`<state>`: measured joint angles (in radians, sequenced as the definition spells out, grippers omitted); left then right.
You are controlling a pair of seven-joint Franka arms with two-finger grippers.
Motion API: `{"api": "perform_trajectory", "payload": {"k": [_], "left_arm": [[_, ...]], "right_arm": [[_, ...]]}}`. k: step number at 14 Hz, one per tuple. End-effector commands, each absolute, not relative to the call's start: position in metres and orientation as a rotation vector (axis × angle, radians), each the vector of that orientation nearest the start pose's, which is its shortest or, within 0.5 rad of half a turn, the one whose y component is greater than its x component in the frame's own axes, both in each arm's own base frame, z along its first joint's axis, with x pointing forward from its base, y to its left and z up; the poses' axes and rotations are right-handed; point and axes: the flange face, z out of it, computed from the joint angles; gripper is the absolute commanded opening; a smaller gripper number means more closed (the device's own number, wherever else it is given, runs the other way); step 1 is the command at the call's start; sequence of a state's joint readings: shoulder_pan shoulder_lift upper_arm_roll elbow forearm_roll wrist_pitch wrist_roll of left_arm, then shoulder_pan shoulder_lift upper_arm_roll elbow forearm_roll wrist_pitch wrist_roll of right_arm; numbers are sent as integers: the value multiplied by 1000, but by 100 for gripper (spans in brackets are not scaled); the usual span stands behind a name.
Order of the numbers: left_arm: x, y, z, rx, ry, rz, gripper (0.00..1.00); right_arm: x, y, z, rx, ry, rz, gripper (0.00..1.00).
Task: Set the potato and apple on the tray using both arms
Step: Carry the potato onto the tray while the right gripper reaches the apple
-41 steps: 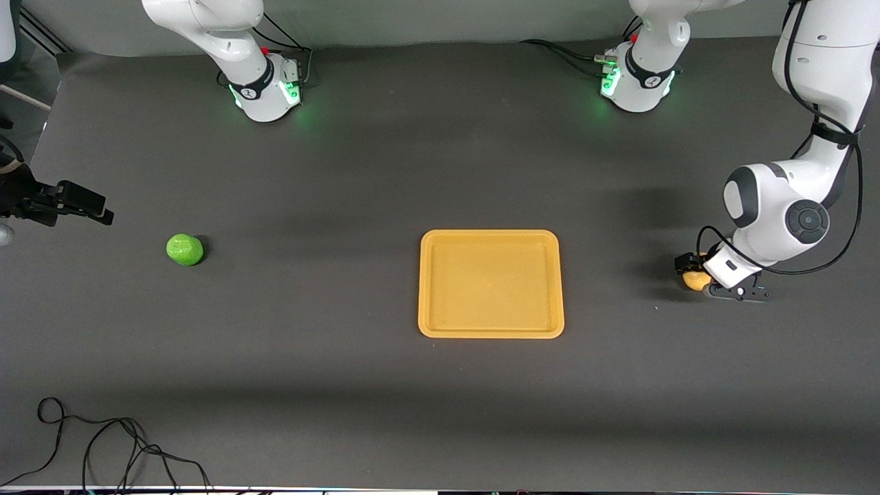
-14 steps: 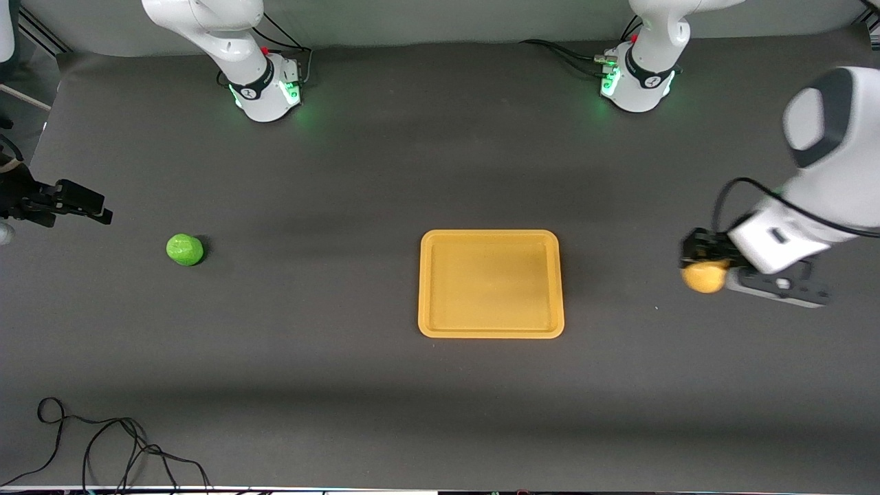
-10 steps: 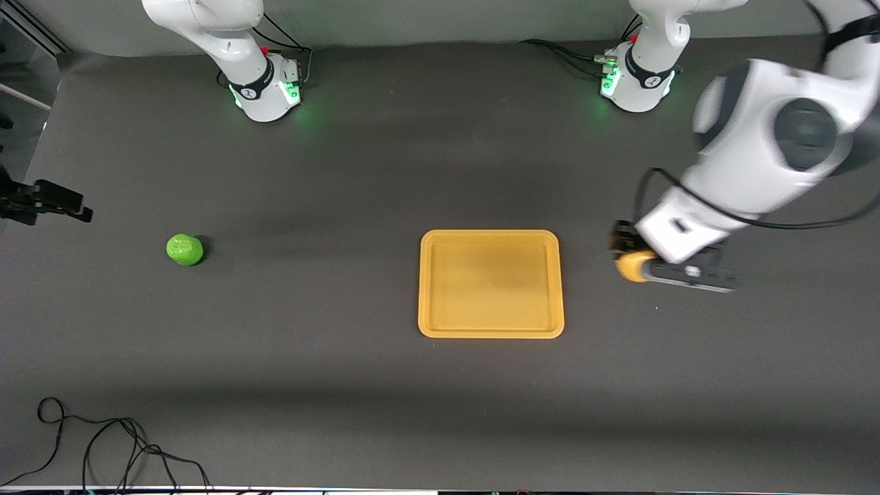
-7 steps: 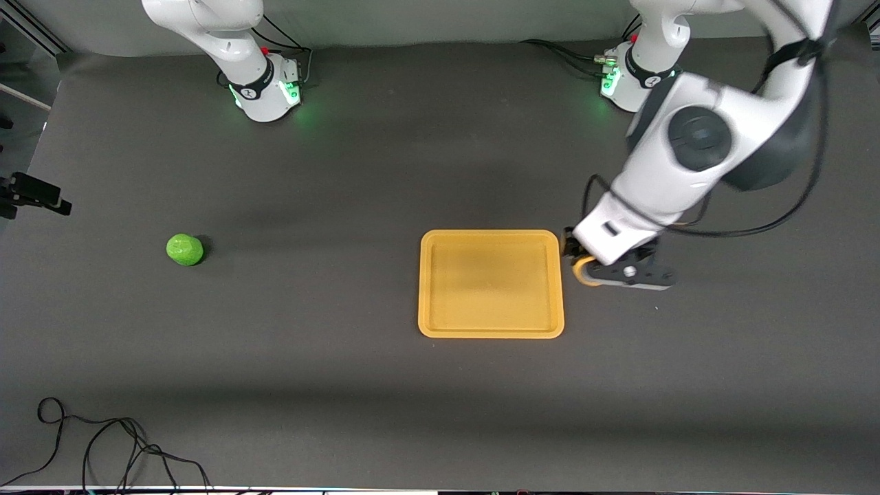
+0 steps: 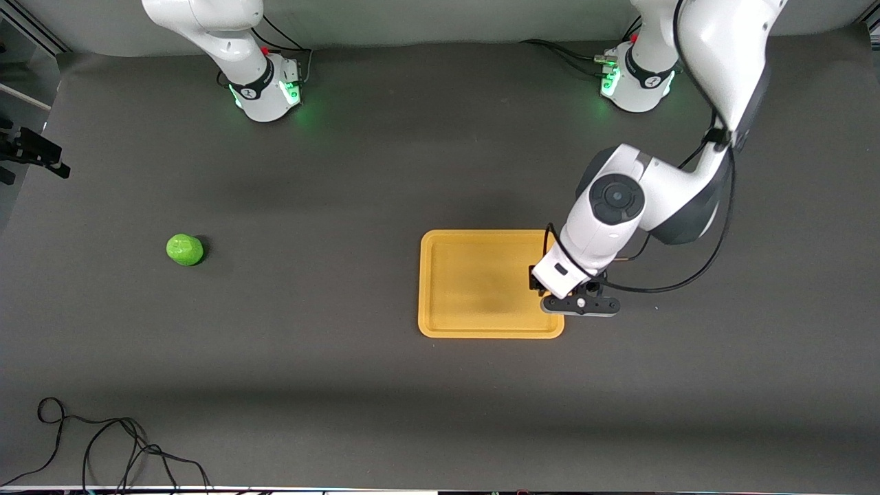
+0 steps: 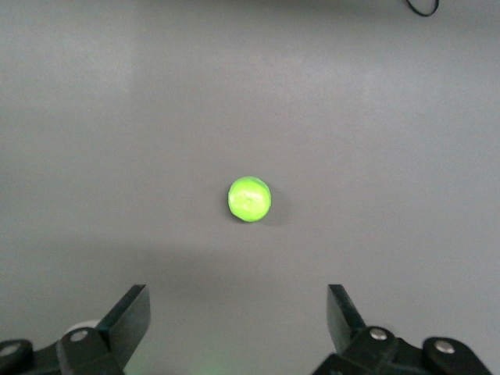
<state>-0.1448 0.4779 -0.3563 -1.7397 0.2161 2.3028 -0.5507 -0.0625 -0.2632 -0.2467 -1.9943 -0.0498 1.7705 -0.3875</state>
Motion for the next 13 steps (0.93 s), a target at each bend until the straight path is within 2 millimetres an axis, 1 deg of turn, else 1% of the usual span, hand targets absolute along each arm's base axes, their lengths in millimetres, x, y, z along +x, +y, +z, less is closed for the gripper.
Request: {"api": "perform_trajectory", "payload": {"k": [1,2,4,5,7,8,10,11,12,13], "left_arm": [[594,-295,306,-3192,24,-202,0],[590,-299,298,-3194,4,-180,0],[582,-308,284,-3191,-46,-141,0],[578,-313,276,-3193,-46,-127,0],[573,-314,261,-3196,-50,-109,0],[569,-314,253,-3199,-46,-101,0],[566,-312,243,-3206,-50,-103,0],[565,-311,240,-3208,-54,-102,0],[562,-310,235,-3207,-54,-89,0],[562,-311,234,-3209,-57,-90,0]], "right_arm": [[456,-158,558,-3140,-208,-43,100],[461,-151,550,-3136,-230,-19,100],[468,-146,527,-3136,-247,3,100],[473,-144,508,-3138,-258,2,100],[468,-142,462,-3142,-263,-34,100],[466,-140,443,-3145,-267,-53,100],[475,-141,410,-3157,-270,-45,100],[477,-146,394,-3165,-256,-57,100],[475,-148,374,-3173,-248,-84,100],[475,-148,358,-3182,-250,-116,100]]}}
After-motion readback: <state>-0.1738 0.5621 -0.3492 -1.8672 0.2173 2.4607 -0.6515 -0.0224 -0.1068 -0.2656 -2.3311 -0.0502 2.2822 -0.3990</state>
